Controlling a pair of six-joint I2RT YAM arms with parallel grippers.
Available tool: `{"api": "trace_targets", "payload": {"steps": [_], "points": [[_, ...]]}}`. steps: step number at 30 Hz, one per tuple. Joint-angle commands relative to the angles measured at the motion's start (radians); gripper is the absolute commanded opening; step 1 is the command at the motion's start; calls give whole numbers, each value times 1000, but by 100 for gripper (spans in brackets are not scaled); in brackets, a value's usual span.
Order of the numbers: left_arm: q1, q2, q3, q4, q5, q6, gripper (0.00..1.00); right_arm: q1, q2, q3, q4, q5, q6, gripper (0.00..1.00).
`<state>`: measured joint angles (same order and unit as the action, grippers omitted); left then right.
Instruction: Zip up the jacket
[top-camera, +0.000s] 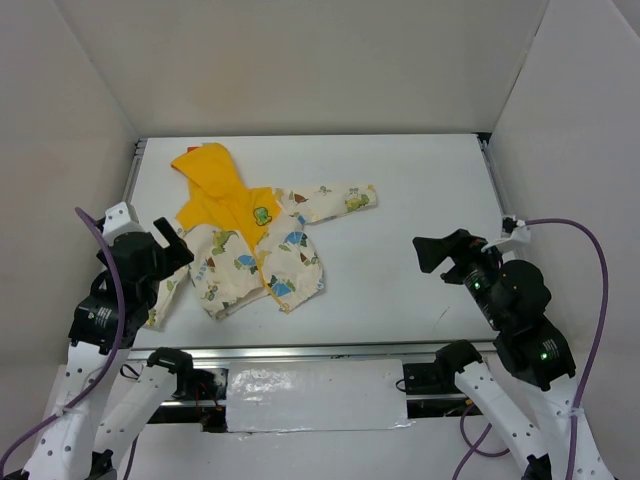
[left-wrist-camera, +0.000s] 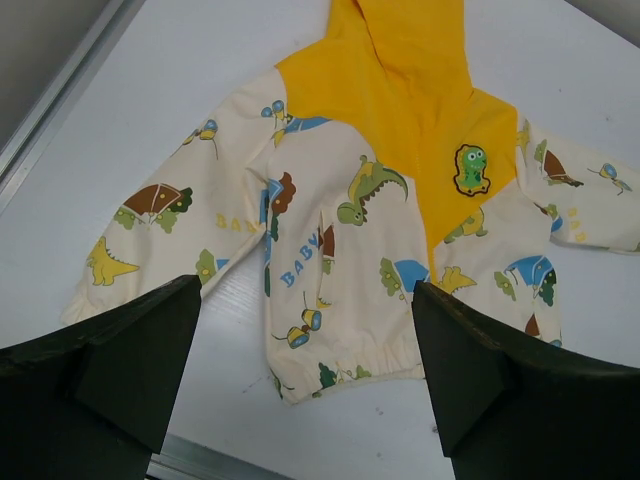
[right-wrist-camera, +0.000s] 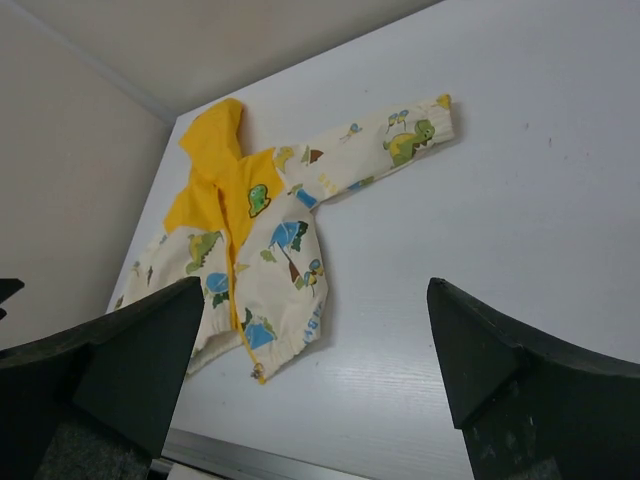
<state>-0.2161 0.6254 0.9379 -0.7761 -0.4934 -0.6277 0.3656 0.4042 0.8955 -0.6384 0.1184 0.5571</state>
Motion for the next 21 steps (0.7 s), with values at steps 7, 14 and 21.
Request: {"api": "trace_targets", "payload": {"steps": [7, 14, 21], "points": [[4, -1, 19, 40, 15, 19, 99, -5, -10, -6, 39, -43, -14, 100], [6, 11, -7, 75, 136, -56, 99, -5, 33, -26, 36, -111, -29, 100], [-191, 288, -109, 231, 149, -231, 98, -5, 94, -89, 112, -243, 6, 100]]}}
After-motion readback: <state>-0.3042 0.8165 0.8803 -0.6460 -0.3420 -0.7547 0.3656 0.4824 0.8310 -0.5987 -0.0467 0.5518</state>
